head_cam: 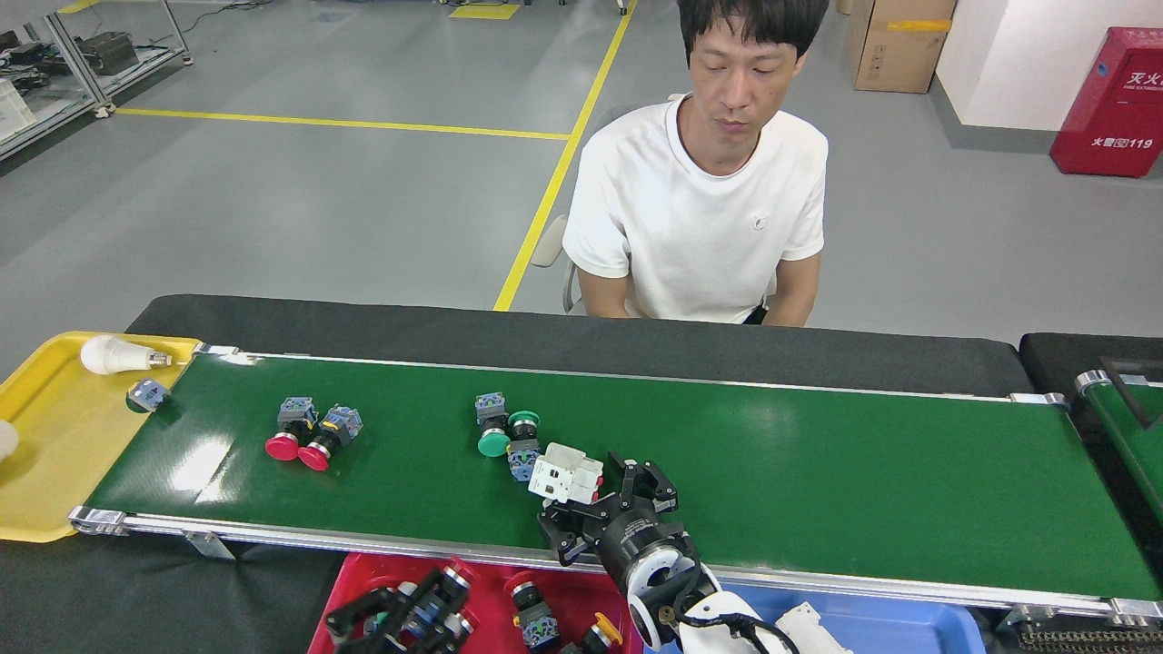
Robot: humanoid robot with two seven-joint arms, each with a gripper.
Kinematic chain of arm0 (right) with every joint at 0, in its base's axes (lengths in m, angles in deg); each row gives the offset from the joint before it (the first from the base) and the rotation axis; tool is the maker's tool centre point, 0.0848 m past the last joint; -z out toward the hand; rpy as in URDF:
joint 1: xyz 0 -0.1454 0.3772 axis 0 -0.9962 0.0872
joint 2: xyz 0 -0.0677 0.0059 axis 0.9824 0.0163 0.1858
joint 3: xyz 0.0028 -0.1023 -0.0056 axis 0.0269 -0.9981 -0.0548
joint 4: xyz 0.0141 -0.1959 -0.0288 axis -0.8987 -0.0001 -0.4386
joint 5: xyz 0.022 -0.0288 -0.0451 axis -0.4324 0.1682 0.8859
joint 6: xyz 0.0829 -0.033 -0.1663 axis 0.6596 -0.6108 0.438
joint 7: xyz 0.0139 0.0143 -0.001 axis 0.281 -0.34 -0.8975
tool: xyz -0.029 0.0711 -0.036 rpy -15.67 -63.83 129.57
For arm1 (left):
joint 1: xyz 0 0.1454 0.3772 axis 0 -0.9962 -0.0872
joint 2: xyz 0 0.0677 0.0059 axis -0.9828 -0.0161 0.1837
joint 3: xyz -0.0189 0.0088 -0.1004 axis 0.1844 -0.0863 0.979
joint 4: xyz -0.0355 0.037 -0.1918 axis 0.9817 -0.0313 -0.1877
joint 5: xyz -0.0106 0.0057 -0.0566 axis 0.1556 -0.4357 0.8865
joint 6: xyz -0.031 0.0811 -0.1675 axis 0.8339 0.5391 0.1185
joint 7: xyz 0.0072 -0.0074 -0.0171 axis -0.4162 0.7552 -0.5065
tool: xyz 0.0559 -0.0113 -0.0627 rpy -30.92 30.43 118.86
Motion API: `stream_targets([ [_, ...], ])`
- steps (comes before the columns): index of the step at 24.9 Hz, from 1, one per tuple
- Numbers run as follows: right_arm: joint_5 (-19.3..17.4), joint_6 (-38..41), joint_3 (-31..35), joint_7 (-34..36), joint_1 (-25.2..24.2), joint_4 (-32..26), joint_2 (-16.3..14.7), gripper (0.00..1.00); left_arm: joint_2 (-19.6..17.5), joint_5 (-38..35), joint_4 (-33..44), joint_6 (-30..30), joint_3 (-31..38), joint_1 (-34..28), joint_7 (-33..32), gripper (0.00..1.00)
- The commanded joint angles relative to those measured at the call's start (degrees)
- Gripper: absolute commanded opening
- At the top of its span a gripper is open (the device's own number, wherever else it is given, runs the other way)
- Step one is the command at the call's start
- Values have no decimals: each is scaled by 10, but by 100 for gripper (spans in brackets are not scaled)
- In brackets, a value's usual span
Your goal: Pick switch part from conveyor to tray
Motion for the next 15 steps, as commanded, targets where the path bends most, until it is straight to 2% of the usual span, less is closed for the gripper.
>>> stream_targets([
  [1,-3,-4,3,8,11,6,2,93,13,-5,5,1,-2,3,8,73],
  [2,-5,-4,2,10,13,10,2,93,13,-6,5,0,-2,5,8,100],
  [6,-8,-3,3,21,25,8,2,88,22,2,4,1,35,8,6,100],
  [10,-8,-3,3,48,37,-1,2,94,29,90,2,1,111,11,-20,100],
  [11,-8,-2,3,48,38,-2,2,92,30,109,0,1,123,11,-29,100],
  [14,-8,32,2,52,40,5,1,61,32,141,-18,-6,162,33,-43,100],
  [15,-10,62,5,53,41,8,0,41,34,142,-30,-7,175,42,-43,100],
])
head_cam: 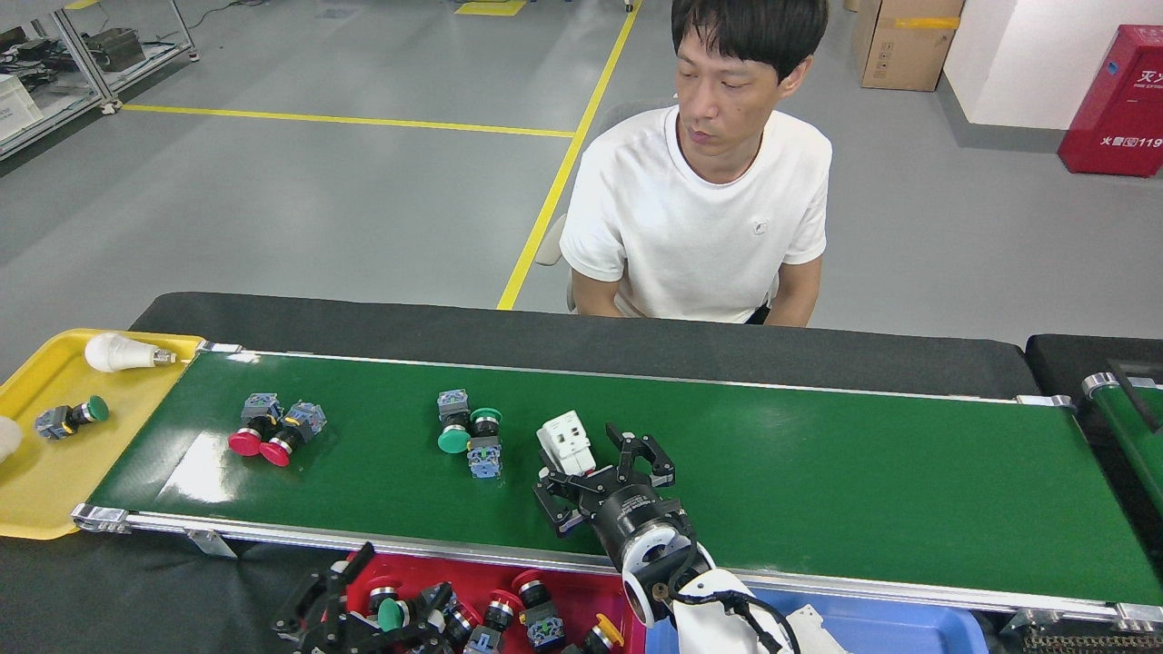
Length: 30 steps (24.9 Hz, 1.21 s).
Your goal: Pick switch part from conveyor to tray
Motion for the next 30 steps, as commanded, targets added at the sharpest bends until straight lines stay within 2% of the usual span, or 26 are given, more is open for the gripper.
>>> stream_targets([
  [1,-3,60,6,13,14,2,0,15,2,3,-22,-6,26,26,-5,100],
  [3,-6,71,11,17,14,2,1,7,3,0,-66,-7,42,61,-5,100],
  [5,-10,74,13,19,14,-4,0,3,-4,0,-105,-6,46,89,-5,100],
  [8,-12,76,14,19,14,-27,-4,3,-7,-7,-120,-7,39,103,-5,100],
  [11,-29,83,14,13,10,-68,-12,3,4,-41,-128,-8,39,113,-5,100],
  [14,-65,115,22,-7,-5,-153,-66,3,11,-48,-142,-10,39,125,-5,100],
  [16,-109,165,37,-34,-31,-216,-108,3,11,-50,-149,-9,37,130,-5,100],
  [18,-164,267,73,-41,-65,-269,-157,5,11,-58,-154,-12,24,133,-5,100],
  [21,-203,392,144,-53,-130,-322,-195,5,11,-60,-165,-28,14,145,-5,100],
  [23,-232,481,199,-63,-181,-347,-204,6,11,-61,-191,-46,5,163,-5,100],
  [27,-261,481,289,-96,-269,-347,-205,8,11,-61,-272,-54,-2,224,-5,100],
  [30,-276,481,330,-98,-317,-345,-206,9,4,-60,-347,-62,-2,287,-1,100],
])
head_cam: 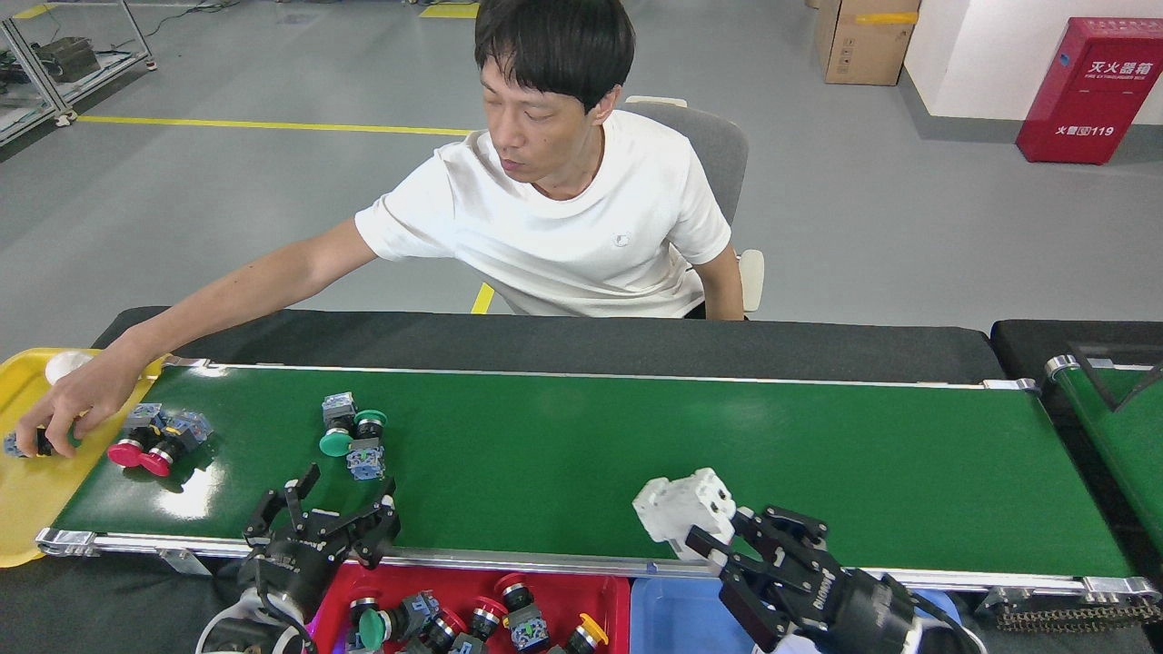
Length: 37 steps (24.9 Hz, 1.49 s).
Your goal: Pick switch part from conveyor to tray
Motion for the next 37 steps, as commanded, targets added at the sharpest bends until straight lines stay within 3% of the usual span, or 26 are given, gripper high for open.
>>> stream_targets([
  [1,-9,9,24,0,-17,-6,-7,10,-9,-1,-40,-9,1,41,10,100],
  [4,-9,9,29,-7,-48,-6,-9,17,-20,-1,-109,-11,2,91,14,100],
  [5,-9,9,29,-16,-59,-6,-8,38,-25,-1,-134,-11,2,106,17,100],
  [7,-9,9,31,-50,-65,-4,-3,96,-32,-1,-169,-11,2,128,28,100],
  [10,-11,9,32,-74,-62,3,26,96,-39,-2,-195,-11,-3,138,40,97],
  [11,-12,9,36,-74,-61,2,43,96,-45,-2,-195,-10,-11,138,42,89],
  [14,-13,9,73,-75,-58,0,69,96,-57,-2,-195,-8,-46,134,60,79],
  [16,-13,9,95,-76,-57,0,87,96,-59,-3,-196,-5,-54,131,68,63],
  [18,-13,9,131,-75,-55,0,102,96,-58,-3,-196,-5,-54,127,68,39],
  [20,-16,9,172,-74,-26,10,106,96,-57,-2,-195,-2,-54,127,64,7],
  [21,-24,9,198,-74,-11,28,105,96,-57,-1,-195,2,-53,127,64,3],
  [25,-31,9,267,-74,1,52,106,95,-50,8,-181,9,-46,120,67,1],
  [29,-22,9,304,-74,-1,45,105,93,-64,85,-30,36,-33,20,64,2],
  [31,1,-34,322,-73,-3,42,94,93,-82,98,92,59,-19,-59,64,2],
  [35,48,-139,336,-62,-4,10,88,92,-87,97,258,108,12,-188,65,4],
  [37,107,-179,336,-14,-7,-14,97,92,-87,91,319,133,12,-244,68,5],
])
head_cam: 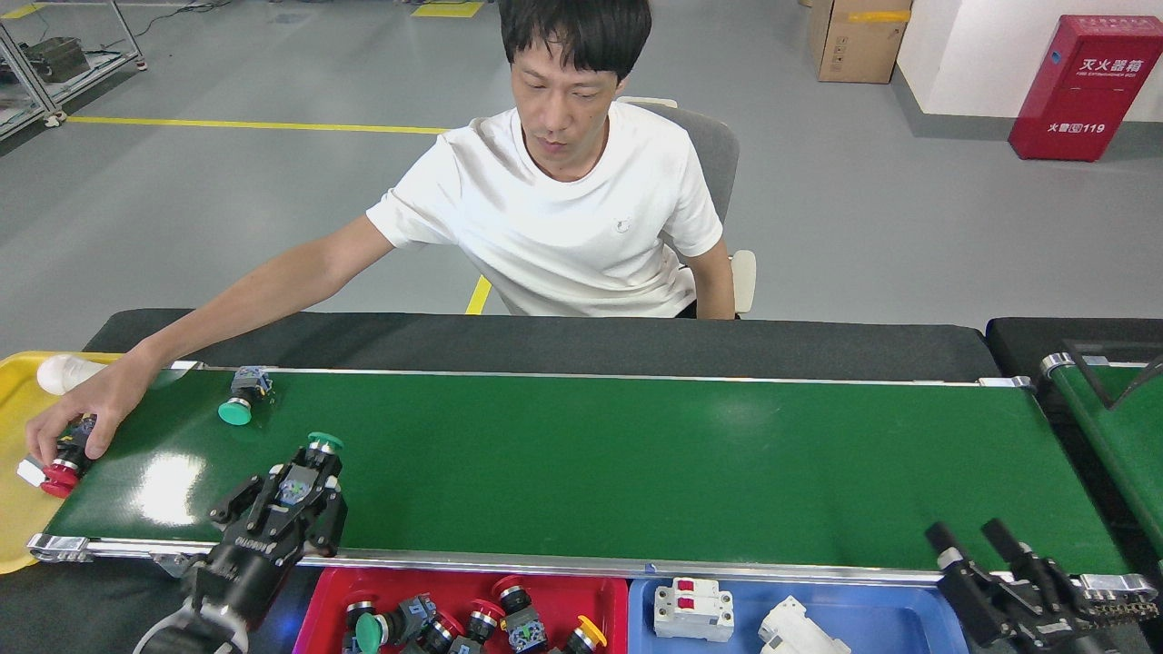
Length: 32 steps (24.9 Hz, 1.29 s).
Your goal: Pick switch part from conveyor to tray
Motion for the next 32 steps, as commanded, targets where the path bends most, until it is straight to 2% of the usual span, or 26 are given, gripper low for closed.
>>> stream_targets([
  [1,41,-47,2,58,-2,-25,11,91,-7,-3,48,32,0,-34,6,5],
  [3,92,-52,2,105,-12,-53,52,91,-10,-25,80,52,-16,-81,17,8],
  [5,109,-50,2,129,-26,-75,78,91,-9,-71,98,70,-45,-102,42,10],
  [8,115,-47,-8,139,-40,-76,82,91,-1,-136,99,72,-74,-116,71,14],
  [9,121,-47,-14,139,-41,-76,82,91,1,-141,99,71,-75,-117,71,19],
  [12,123,-45,-21,139,-58,-75,78,91,15,-141,99,70,-73,-117,71,55],
  [14,124,-45,-24,139,-63,-74,75,91,40,-141,100,70,-53,-115,69,93],
  [15,123,-46,-25,139,-59,-74,75,91,46,-140,100,71,-40,-115,70,100],
  [17,123,-47,-25,139,-52,-73,75,91,54,-132,100,72,-15,-116,70,100],
  [20,123,-47,-27,136,-41,-69,75,91,58,-82,98,71,23,-115,61,100],
  [25,123,-47,-39,136,-37,-63,67,92,69,13,69,67,113,-93,-31,100],
  [28,124,-54,-41,134,-9,-52,67,92,73,26,35,63,144,-57,-43,100],
  [32,124,-49,-54,123,-7,-50,64,92,82,28,14,-17,149,-34,-54,100],
])
